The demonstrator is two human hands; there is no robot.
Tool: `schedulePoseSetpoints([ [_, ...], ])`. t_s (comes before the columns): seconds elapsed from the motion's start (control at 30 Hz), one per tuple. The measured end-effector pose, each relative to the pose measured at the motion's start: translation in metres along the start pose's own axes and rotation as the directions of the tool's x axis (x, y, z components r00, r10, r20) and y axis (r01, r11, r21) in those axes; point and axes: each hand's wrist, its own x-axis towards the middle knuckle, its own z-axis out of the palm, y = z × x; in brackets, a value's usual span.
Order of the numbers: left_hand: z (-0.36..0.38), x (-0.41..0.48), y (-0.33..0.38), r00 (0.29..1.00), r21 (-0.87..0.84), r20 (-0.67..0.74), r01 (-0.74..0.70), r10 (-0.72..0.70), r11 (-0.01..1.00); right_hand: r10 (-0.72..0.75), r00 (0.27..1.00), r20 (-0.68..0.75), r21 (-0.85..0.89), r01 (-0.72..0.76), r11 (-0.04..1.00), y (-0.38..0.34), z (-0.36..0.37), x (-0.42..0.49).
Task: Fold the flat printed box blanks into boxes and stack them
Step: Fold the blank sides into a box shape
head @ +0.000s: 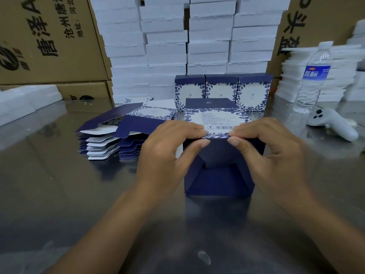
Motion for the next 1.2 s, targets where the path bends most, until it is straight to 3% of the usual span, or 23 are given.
schedulePoseSetpoints([
  [0.33,-0.001,0.002,0.0,0.999,0.017,0.007,0.034,-0.034,0.999,-0.036,0.999,0.006,-0.017,0.036,0.999,0.009,-0.003,0.0],
  [0.6,-0.004,0.002,-0.004,0.998,-0.001,0.019,0.058,-0.058,0.998,0.093,0.995,0.039,0.041,-0.094,0.995,0.007,-0.005,0.002],
  [1.03,-0.007,0.003,-0.009,0.997,0.063,-0.019,0.071,-0.07,0.995,0.072,0.997,0.041,0.028,-0.073,0.997,0.012,-0.008,0.003],
  [1.2,-0.008,0.003,-0.01,0.997,0.058,-0.023,0.079,-0.078,0.995,0.136,0.991,0.006,0.037,-0.136,0.99,0.018,-0.009,0.003],
])
